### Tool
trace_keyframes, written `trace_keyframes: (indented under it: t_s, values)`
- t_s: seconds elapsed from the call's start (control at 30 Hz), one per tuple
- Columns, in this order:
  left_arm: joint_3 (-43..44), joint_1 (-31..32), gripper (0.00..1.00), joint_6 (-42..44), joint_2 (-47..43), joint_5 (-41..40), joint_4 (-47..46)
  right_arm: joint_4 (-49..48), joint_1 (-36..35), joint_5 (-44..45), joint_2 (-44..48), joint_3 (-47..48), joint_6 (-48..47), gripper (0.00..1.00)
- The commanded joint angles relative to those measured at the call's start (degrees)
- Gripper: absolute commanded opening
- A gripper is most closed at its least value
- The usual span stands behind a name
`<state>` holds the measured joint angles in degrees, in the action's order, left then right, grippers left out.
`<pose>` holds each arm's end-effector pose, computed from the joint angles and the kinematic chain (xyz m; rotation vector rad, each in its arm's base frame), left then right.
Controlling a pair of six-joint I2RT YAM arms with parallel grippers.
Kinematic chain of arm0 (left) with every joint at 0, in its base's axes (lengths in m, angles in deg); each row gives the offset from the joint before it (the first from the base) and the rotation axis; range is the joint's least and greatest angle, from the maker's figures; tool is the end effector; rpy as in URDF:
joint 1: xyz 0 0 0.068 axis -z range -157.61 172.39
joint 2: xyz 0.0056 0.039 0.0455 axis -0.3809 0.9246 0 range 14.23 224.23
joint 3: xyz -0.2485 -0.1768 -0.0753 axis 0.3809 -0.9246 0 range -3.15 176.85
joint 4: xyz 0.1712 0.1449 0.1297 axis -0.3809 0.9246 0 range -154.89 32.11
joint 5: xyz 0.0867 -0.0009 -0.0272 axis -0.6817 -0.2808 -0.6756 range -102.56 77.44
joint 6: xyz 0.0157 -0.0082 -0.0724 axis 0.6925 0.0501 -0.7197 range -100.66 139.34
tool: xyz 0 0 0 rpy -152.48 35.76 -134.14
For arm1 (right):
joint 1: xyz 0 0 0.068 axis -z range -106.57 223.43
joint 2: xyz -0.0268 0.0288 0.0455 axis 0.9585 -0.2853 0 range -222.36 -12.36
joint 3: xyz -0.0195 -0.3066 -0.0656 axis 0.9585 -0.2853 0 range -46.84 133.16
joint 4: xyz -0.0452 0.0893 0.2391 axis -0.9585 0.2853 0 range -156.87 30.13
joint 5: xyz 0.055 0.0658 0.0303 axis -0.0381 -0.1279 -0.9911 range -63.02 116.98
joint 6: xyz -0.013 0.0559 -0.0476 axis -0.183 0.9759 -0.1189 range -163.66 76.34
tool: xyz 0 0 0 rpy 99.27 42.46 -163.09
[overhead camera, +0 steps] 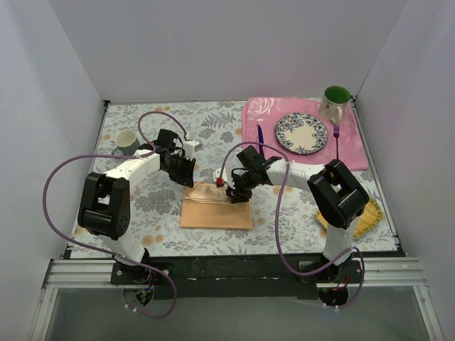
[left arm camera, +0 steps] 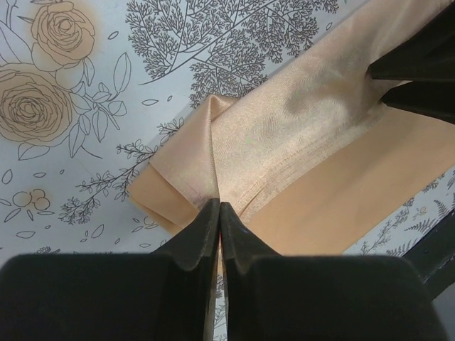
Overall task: Fold the napkin into a case and place the utensils inside
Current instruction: Fold the lower triangle-folded napkin at the center of the board.
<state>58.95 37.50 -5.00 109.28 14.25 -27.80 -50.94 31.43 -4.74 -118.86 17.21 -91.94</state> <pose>0.3088 -0.1126 0.2152 -0.1105 2.8630 -0.8122 0.2703 0.2876 0.1796 -1.9035 1.6123 0.6671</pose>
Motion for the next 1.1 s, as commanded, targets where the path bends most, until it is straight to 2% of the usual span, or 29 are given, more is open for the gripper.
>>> trace_keyframes:
  t_s: [0.0,0.2,0.47,0.67,0.73,0.87,1.07]
  values:
    - [-1.3,-0.2,0.04,0.0,-1.6,0.5,-0.4,0.8,0.3,3.6,-0.9,-0.9,-0.6,0.41]
    - [-2.7,-0.2,0.16,-0.8,-0.5,-0.4,-2.2,1.1,0.3,3.5,-0.9,-0.7,-0.6,0.41]
    - [-5.2,-0.2,0.17,-0.6,-0.5,-0.3,-2.6,0.9,0.3,3.5,-1.0,-0.8,-0.7,0.41]
    - [-7.3,-0.1,0.27,-0.4,-0.5,-0.9,-3.7,0.5,0.3,4.0,-1.4,-0.4,-0.3,0.42]
    - [-7.7,-0.1,0.26,-0.8,-0.4,-1.8,-4.7,0.5,0.3,4.1,-1.7,-0.2,0.2,0.42]
    - [-7.5,-0.1,0.15,-1.2,1.5,-4.5,-6.3,0.4,0.3,3.9,-2.6,0.6,1.9,0.43]
    - [-5.7,-0.3,0.09,-1.2,6.5,-8.1,-9.6,2.4,1.1,4.1,-6.8,6.6,7.0,0.44]
